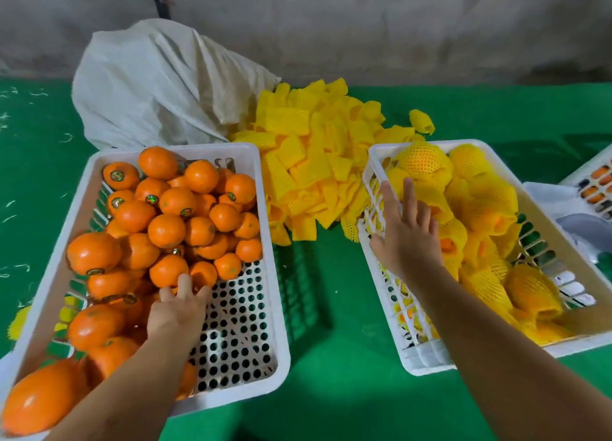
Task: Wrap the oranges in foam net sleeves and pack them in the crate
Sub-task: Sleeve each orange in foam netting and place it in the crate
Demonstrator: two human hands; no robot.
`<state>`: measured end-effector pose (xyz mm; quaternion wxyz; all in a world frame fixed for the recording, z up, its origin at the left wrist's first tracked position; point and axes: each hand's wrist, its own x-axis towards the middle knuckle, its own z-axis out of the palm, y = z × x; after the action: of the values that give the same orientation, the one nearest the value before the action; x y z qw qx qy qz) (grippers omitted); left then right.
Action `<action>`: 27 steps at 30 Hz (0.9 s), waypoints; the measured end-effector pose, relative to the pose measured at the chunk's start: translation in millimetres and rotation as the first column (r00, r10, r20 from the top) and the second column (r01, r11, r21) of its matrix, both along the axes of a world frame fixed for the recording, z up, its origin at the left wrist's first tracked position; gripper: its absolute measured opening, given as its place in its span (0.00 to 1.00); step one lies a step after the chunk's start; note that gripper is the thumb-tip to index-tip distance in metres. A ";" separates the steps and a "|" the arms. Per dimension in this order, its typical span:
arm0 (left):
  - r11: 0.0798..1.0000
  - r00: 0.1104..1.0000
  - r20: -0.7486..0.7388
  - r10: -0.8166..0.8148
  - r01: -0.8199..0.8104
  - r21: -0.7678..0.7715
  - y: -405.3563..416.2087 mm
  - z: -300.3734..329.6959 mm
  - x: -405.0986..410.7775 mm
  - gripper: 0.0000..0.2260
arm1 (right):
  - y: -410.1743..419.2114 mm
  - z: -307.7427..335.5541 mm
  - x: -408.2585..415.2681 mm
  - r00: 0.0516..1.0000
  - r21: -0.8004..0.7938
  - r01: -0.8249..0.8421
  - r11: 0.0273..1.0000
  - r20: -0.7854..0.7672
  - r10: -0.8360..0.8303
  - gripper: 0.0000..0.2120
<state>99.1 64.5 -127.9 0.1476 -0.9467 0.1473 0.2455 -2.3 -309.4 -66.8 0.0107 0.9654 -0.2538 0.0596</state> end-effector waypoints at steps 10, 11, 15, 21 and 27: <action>0.987 0.998 -0.022 0.053 -0.056 -0.148 1.7 14.9 -3.7 0.22 | 0.0 -9.8 4.3 0.989 -0.213 -0.096 0.972 -0.131 0.069 0.47; 0.977 0.996 -0.041 0.073 -0.080 -0.195 2.9 18.3 -3.8 0.23 | 2.3 -9.0 5.6 0.988 -0.220 -0.105 0.970 -0.136 0.076 0.46; 0.866 0.985 -0.084 0.148 -0.170 -0.469 10.7 41.6 1.6 0.21 | 14.0 -8.6 20.6 0.994 -0.025 -0.112 0.993 -0.007 0.112 0.33; -0.219 0.772 -0.613 0.167 -0.577 -0.786 -20.8 82.9 -38.5 0.34 | 15.1 -6.6 94.9 0.998 0.669 -0.011 0.743 0.052 -0.032 0.33; -0.444 0.645 -0.764 -0.016 -0.689 -0.573 -34.0 72.5 -56.5 0.19 | 17.5 -3.8 126.0 0.968 0.925 -0.054 0.375 0.140 -0.207 0.27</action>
<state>42.6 30.5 -55.4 -0.7816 -0.5601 -0.0417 0.2715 123.7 -291.9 -70.6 -0.5559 0.7795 -0.2880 0.0201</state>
